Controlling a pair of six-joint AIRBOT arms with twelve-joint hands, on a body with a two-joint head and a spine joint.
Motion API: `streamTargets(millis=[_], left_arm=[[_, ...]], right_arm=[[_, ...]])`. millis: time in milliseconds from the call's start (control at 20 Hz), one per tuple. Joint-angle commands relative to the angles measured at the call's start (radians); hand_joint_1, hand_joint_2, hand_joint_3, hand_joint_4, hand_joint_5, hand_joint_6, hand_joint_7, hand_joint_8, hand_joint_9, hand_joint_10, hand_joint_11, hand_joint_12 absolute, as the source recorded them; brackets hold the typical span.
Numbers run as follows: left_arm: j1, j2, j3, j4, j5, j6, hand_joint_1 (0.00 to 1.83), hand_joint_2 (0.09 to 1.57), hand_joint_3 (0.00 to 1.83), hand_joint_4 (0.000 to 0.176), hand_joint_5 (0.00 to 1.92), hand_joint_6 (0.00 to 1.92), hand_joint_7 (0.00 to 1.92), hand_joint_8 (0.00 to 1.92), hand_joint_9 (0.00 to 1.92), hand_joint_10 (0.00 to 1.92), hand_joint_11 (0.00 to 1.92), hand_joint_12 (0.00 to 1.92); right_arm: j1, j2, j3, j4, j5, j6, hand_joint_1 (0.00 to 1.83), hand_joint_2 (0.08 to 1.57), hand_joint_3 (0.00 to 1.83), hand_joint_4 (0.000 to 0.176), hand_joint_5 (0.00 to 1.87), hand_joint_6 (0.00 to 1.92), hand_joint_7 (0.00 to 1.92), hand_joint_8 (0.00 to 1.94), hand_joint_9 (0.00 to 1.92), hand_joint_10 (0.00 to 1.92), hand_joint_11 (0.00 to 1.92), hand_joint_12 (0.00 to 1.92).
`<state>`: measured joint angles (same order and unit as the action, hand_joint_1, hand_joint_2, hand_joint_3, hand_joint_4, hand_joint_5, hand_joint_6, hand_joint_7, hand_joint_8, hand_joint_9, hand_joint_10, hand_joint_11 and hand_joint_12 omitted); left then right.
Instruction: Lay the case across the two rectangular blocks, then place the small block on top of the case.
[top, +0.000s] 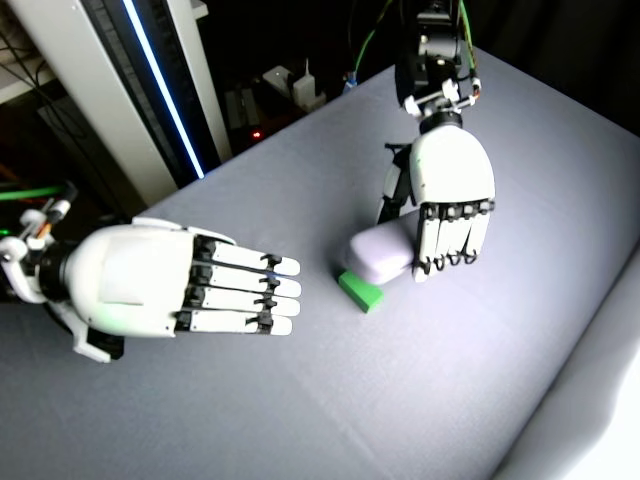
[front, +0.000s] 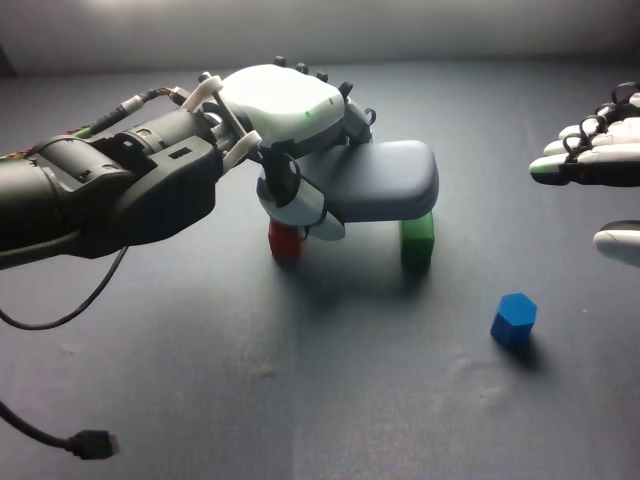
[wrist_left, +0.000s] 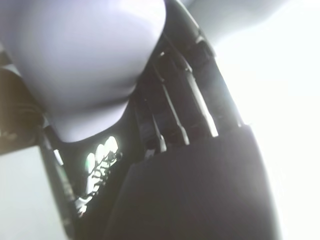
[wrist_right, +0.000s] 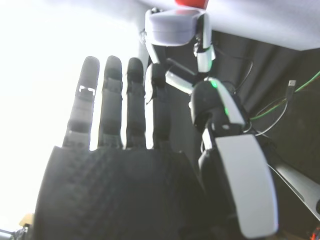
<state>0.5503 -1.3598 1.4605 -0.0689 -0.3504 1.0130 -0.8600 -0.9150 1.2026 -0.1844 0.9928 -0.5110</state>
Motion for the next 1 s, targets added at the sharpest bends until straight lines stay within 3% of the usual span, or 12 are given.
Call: streamTargets(millis=[0,100,250,300,350,400,500,600,650,750,900,950], left_arm=[[-0.020,-0.009,0.008,-0.003,-0.095,-0.003,1.39,1.09,0.00,0.000,0.91,0.92,1.07,0.82,0.99,1.16,0.79,1.22],[-0.023,-0.023,0.021,-0.003,-0.081,-0.003,1.39,1.09,0.00,0.000,0.94,0.86,1.07,0.85,0.95,1.21,0.79,1.07],[-0.025,-0.036,0.034,-0.003,-0.063,-0.003,1.39,1.10,0.00,0.000,0.95,0.76,1.04,0.90,0.94,1.27,0.81,1.25],[-0.024,-0.038,0.037,-0.002,-0.056,-0.003,1.39,1.08,0.00,0.000,1.05,0.54,1.06,0.91,0.98,1.27,0.81,1.30],[-0.024,-0.039,0.038,-0.002,-0.053,-0.003,1.39,1.10,0.01,0.000,0.96,0.75,1.02,0.93,0.95,1.26,0.81,1.18],[-0.024,-0.039,0.039,-0.002,-0.048,-0.003,1.39,1.08,0.00,0.000,1.00,0.69,1.05,0.89,1.00,1.24,0.79,1.16],[-0.022,-0.038,0.039,-0.001,-0.043,-0.002,1.38,1.10,0.00,0.000,0.95,0.89,1.03,0.88,0.93,1.24,0.73,1.02],[-0.019,-0.036,0.035,-0.001,-0.042,-0.002,1.38,1.10,0.00,0.000,0.96,0.85,1.03,0.89,0.92,1.25,0.75,1.01],[-0.018,-0.034,0.032,0.000,-0.041,-0.002,1.27,1.08,0.00,0.000,1.01,0.85,1.07,0.90,0.94,0.72,0.73,1.02],[-0.016,-0.027,0.023,0.007,-0.040,-0.002,1.25,1.07,0.00,0.004,1.03,0.85,1.09,0.86,1.07,0.24,0.70,1.01],[-0.017,-0.022,0.016,0.016,-0.039,-0.002,1.24,1.09,0.00,0.000,1.01,0.85,1.05,0.97,1.08,0.12,0.64,1.11],[-0.018,-0.022,0.016,0.017,-0.038,-0.002,1.19,1.07,0.00,0.000,1.05,0.84,0.96,0.45,1.05,0.09,0.58,1.11]], right_arm=[[0.014,0.004,0.006,0.031,0.116,0.004,0.44,1.38,0.00,0.000,0.44,0.00,0.39,0.00,0.35,0.00,0.02,0.77],[0.014,0.003,0.007,0.031,0.116,0.004,0.45,1.40,0.00,0.000,0.42,0.00,0.38,0.00,0.35,0.00,0.02,0.81],[0.014,0.002,0.007,0.030,0.116,0.004,0.47,1.39,0.00,0.000,0.45,0.01,0.42,0.01,0.39,0.01,0.06,0.83],[0.014,0.002,0.007,0.030,0.116,0.004,0.47,1.40,0.00,0.000,0.45,0.01,0.42,0.01,0.39,0.01,0.05,0.83],[0.014,0.002,0.007,0.030,0.116,0.005,0.51,1.40,0.00,0.000,0.46,0.01,0.42,0.00,0.39,0.01,0.04,0.82],[0.014,0.002,0.007,0.030,0.116,0.006,0.52,1.40,0.00,0.000,0.46,0.00,0.42,0.00,0.38,0.00,0.05,0.82],[0.014,0.002,0.007,0.030,0.116,0.008,0.51,1.40,0.00,0.000,0.46,0.00,0.41,0.00,0.37,0.00,0.03,0.83],[0.014,0.002,0.007,0.030,0.116,0.010,0.45,1.39,0.00,0.000,0.46,0.00,0.43,0.01,0.41,0.01,0.07,0.84],[0.014,0.002,0.007,0.030,0.116,0.010,0.46,1.39,0.00,0.000,0.47,0.00,0.44,0.00,0.41,0.01,0.08,0.85],[0.014,0.002,0.007,0.030,0.116,0.011,0.51,1.39,0.00,0.000,0.45,0.00,0.42,0.00,0.38,0.00,0.02,0.87],[0.014,0.002,0.007,0.030,0.116,0.012,0.55,1.38,0.00,0.000,0.45,0.00,0.41,0.00,0.38,0.00,0.01,0.91],[0.014,0.002,0.007,0.030,0.116,0.013,0.53,1.39,0.00,0.000,0.44,0.00,0.40,0.00,0.37,0.00,0.00,0.91]])
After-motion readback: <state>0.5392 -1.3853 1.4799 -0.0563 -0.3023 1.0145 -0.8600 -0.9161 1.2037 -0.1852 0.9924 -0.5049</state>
